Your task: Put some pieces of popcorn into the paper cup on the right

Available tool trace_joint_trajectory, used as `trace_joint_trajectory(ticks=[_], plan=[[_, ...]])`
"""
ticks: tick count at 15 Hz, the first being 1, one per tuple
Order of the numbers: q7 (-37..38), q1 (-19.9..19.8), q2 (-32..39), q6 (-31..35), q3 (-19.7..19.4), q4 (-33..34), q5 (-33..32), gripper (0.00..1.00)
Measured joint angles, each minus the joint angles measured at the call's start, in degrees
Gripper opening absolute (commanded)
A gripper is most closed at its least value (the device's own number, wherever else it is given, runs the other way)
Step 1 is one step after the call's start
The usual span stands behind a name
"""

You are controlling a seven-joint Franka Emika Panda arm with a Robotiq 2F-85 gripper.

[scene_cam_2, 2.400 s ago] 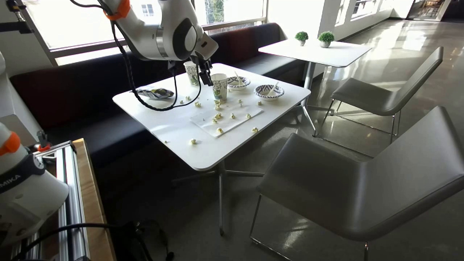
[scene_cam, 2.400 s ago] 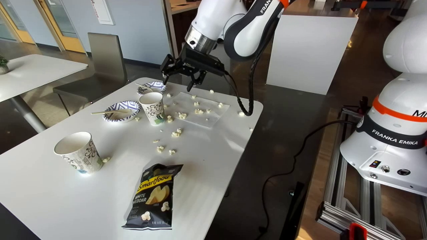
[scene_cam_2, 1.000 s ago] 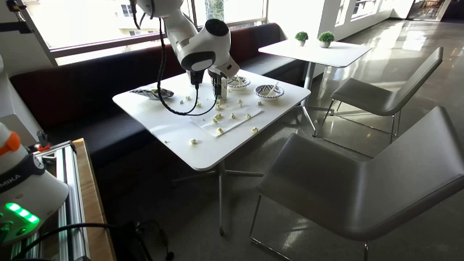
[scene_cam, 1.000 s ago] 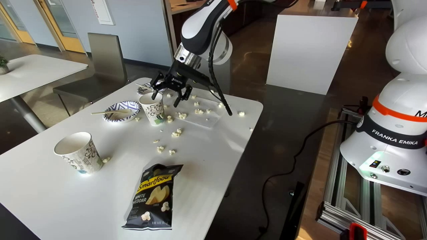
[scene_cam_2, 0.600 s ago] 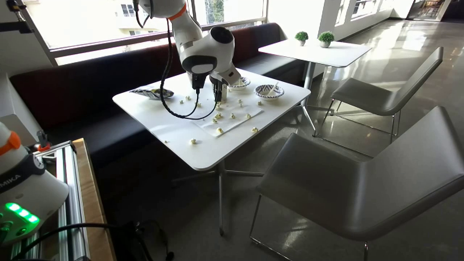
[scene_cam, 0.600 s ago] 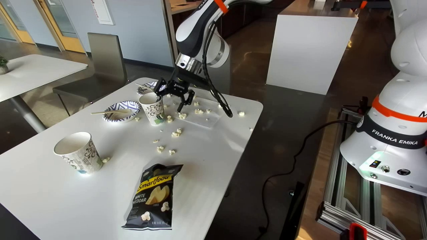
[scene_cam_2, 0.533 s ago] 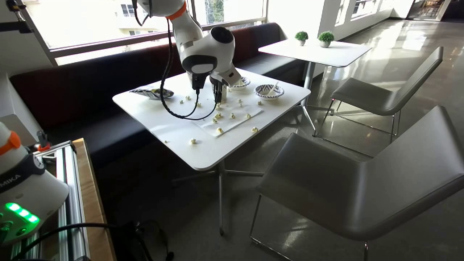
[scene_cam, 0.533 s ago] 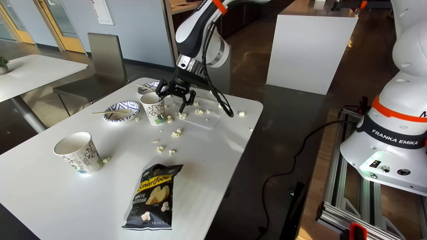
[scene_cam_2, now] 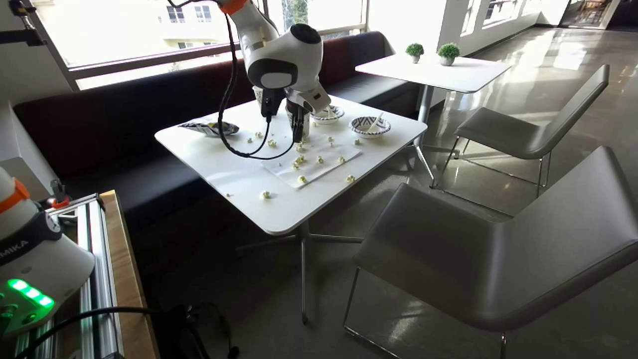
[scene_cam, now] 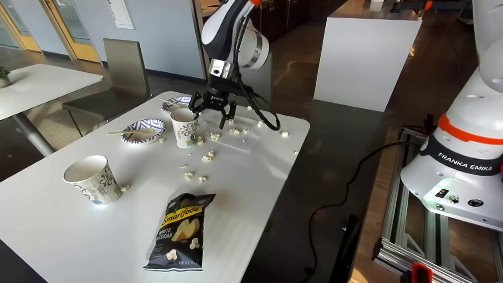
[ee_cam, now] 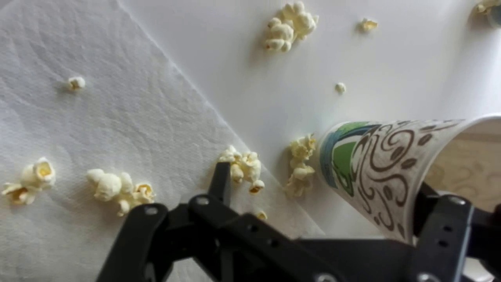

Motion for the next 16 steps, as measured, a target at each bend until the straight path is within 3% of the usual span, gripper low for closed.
trace_joint_trajectory(ticks=[7, 16], plan=[[0.58, 8.65, -4.80, -5.15, -8.55, -0.41, 1.74, 1.00], [0.77, 12.93, -7.83, -6.27, -12.75, -1.78, 1.80, 1.00]])
